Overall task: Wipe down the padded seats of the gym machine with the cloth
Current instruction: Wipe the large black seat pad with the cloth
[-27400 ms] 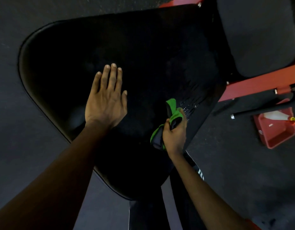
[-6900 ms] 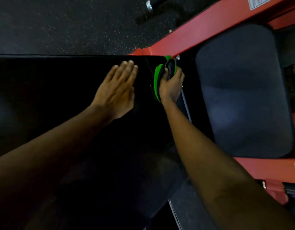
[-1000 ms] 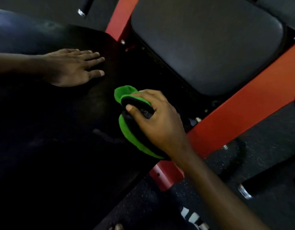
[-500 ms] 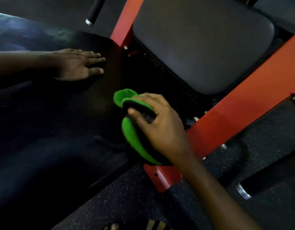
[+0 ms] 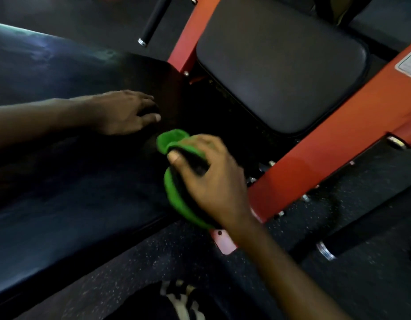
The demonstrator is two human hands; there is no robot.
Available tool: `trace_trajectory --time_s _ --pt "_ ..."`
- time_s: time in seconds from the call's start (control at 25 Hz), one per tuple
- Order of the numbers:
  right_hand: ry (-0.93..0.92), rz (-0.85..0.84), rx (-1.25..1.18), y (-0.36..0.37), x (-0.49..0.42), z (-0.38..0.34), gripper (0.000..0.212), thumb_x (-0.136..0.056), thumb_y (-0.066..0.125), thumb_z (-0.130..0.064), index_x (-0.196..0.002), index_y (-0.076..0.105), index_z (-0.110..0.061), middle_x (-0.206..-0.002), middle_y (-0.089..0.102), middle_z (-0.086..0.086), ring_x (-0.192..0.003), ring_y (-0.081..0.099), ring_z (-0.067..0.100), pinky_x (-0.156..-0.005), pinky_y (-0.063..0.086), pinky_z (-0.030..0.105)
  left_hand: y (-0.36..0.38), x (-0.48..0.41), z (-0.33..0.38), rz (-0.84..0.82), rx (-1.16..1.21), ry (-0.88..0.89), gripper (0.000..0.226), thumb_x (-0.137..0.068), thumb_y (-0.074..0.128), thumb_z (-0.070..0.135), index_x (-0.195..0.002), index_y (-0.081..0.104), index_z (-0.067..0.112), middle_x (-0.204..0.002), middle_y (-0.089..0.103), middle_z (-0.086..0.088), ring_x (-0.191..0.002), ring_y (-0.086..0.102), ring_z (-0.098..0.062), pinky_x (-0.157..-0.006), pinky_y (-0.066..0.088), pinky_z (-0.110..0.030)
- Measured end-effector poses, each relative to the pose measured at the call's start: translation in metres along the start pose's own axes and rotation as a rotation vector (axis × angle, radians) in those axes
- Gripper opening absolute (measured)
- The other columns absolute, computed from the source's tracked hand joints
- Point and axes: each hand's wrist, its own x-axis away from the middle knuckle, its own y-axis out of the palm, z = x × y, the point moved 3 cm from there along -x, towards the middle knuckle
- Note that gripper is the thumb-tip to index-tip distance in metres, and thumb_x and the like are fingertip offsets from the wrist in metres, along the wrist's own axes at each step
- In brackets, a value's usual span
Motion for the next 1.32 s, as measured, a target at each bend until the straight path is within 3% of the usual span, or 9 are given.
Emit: trace_trajectory --time_s 0.12,0.24,0.4,0.68,0.8,0.96,1.08,1.2,1.32 --pt "-0.079 0.083 -0.052 -0.004 0.018 0.013 0.035 -0.09 0.064 -0.053 -0.117 0.073 -0.032 -0.129 0.061 -0.015 -0.122 0.058 0.0 -0.1 0.049 0.023 0.015 0.015 0.008 -0.16 -0.125 -0.082 0.078 -0.098 0.018 0.062 -0.163 0.015 0.018 -0.17 0.008 -0.005 -0.157 0.008 -0.021 -0.127 0.008 -0.038" --pt "0.112 0.208 -0.044 -0.023 -0.015 0.068 0.03 -0.09 0.072 -0.043 -0.115 0.075 -0.027 -0.121 0.066 -0.008 -0.11 0.065 0.009 -0.096 0.052 0.034 0.02 0.017 0.012 -0.151 -0.194 -0.107 0.069 -0.103 0.008 0.056 -0.162 -0.003 0.023 -0.17 -0.007 -0.003 -0.156 -0.006 -0.017 -0.126 -0.002 -0.036" --pt "0.259 0.2 0.017 -0.03 -0.032 0.081 0.03 -0.091 0.07 -0.046 -0.113 0.074 -0.025 -0.119 0.066 -0.006 -0.109 0.066 0.019 -0.089 0.051 0.033 0.02 0.02 0.015 -0.14 -0.192 -0.144 0.067 -0.105 0.011 0.057 -0.163 0.0 0.025 -0.17 -0.005 -0.001 -0.156 -0.005 -0.015 -0.125 -0.001 -0.035" --pt "-0.09 0.097 -0.08 0.008 0.03 -0.016 0.036 -0.087 0.072 -0.053 -0.111 0.075 -0.026 -0.121 0.064 -0.011 -0.112 0.064 0.003 -0.095 0.05 0.02 0.024 0.018 0.013 -0.117 -0.201 -0.141 0.068 -0.105 0.016 0.057 -0.163 0.004 0.023 -0.171 -0.001 -0.003 -0.157 -0.001 -0.018 -0.126 0.001 -0.035" --pt "0.105 0.151 0.036 -0.02 -0.023 0.048 0.032 -0.088 0.075 -0.046 -0.113 0.076 -0.026 -0.114 0.07 -0.003 -0.106 0.068 0.016 -0.09 0.052 0.029 0.023 0.02 0.014 -0.111 -0.169 -0.145 0.069 -0.105 0.014 0.058 -0.163 0.004 0.023 -0.171 -0.001 -0.002 -0.157 -0.002 -0.017 -0.126 0.0 -0.035" --pt "0.386 0.022 0.192 -0.039 -0.087 0.113 0.034 -0.093 0.064 -0.049 -0.116 0.071 -0.025 -0.113 0.073 0.01 -0.112 0.066 0.035 -0.085 0.049 0.036 0.021 0.022 0.017 -0.108 -0.165 -0.15 0.069 -0.105 0.014 0.058 -0.163 0.005 0.023 -0.171 0.0 -0.003 -0.157 -0.001 -0.018 -0.126 0.0 -0.035" --pt "0.397 0.088 0.158 -0.04 -0.07 0.115 0.04 -0.096 0.059 -0.054 -0.122 0.068 -0.026 -0.124 0.069 0.007 -0.117 0.063 0.032 -0.089 0.046 0.035 0.02 0.021 0.017 -0.119 -0.169 -0.145 0.068 -0.105 0.014 0.058 -0.163 0.005 0.023 -0.171 0.0 -0.003 -0.157 -0.001 -0.018 -0.126 0.001 -0.035" --pt "0.325 0.155 0.053 -0.035 -0.016 0.087 0.07 -0.092 0.039 -0.075 -0.14 0.058 -0.028 -0.146 0.054 0.0 -0.135 0.051 0.02 -0.107 0.039 0.032 0.019 0.022 0.016 -0.104 -0.158 -0.135 0.068 -0.105 0.014 0.058 -0.163 0.006 0.023 -0.171 0.0 -0.003 -0.157 -0.001 -0.017 -0.126 0.0 -0.036" --pt "0.179 0.019 0.053 -0.022 0.025 0.053 0.089 -0.081 0.037 -0.088 -0.157 0.022 -0.044 -0.167 0.02 -0.005 -0.153 0.022 0.016 -0.116 0.029 0.039 0.022 0.021 0.014 -0.1 -0.161 -0.134 0.068 -0.105 0.015 0.058 -0.163 0.007 0.023 -0.171 0.001 -0.003 -0.157 0.0 -0.017 -0.126 0.001 -0.036"
